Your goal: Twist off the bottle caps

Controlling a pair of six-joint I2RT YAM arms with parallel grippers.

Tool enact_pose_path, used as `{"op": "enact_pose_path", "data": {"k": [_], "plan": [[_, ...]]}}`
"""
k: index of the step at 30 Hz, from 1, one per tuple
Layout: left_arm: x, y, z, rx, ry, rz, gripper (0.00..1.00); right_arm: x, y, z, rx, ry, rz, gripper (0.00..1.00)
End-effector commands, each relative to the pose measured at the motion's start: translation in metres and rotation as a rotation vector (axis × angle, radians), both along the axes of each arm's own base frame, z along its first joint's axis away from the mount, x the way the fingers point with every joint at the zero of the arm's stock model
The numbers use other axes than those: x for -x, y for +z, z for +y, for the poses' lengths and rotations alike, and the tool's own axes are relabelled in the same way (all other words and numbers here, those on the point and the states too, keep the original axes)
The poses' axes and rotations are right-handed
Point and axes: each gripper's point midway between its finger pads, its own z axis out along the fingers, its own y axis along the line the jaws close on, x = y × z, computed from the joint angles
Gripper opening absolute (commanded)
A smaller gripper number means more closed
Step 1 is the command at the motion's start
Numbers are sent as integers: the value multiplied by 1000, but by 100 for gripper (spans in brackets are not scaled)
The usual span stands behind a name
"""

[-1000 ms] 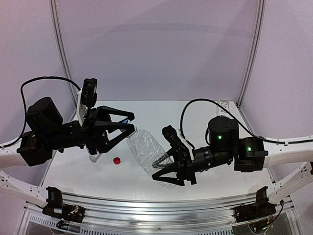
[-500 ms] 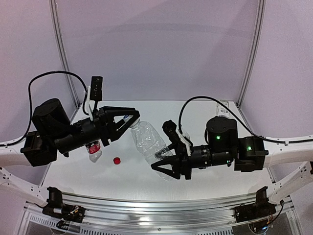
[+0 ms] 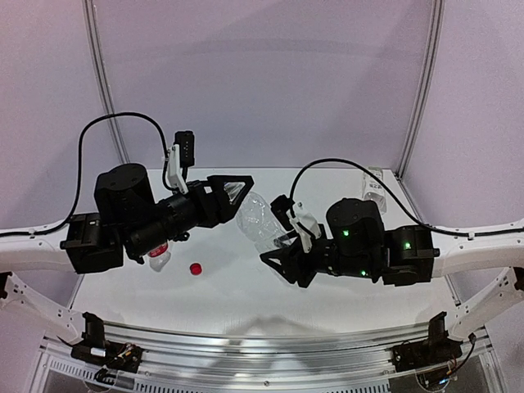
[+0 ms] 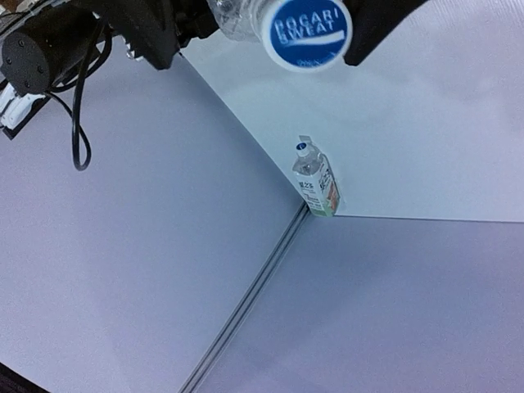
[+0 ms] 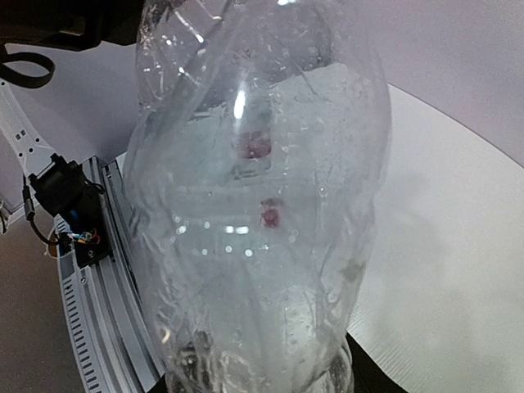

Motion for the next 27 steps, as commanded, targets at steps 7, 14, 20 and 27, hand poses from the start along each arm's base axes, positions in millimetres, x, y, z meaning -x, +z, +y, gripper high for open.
{"op": "enact_pose_path", "data": {"k": [7, 14, 20, 27], "plan": [[24, 16, 28, 31, -50, -57, 86, -6, 8, -11, -23, -57, -5, 2], [46, 30, 51, 29, -124, -201, 88, 18, 25, -8, -117, 82, 22, 0], [73, 50, 55, 14, -257, -363, 89, 50, 43, -5, -210, 253, 54, 0], [101, 63, 41, 7, -433, -477, 88, 87, 53, 1, -261, 468, 84, 0]]}}
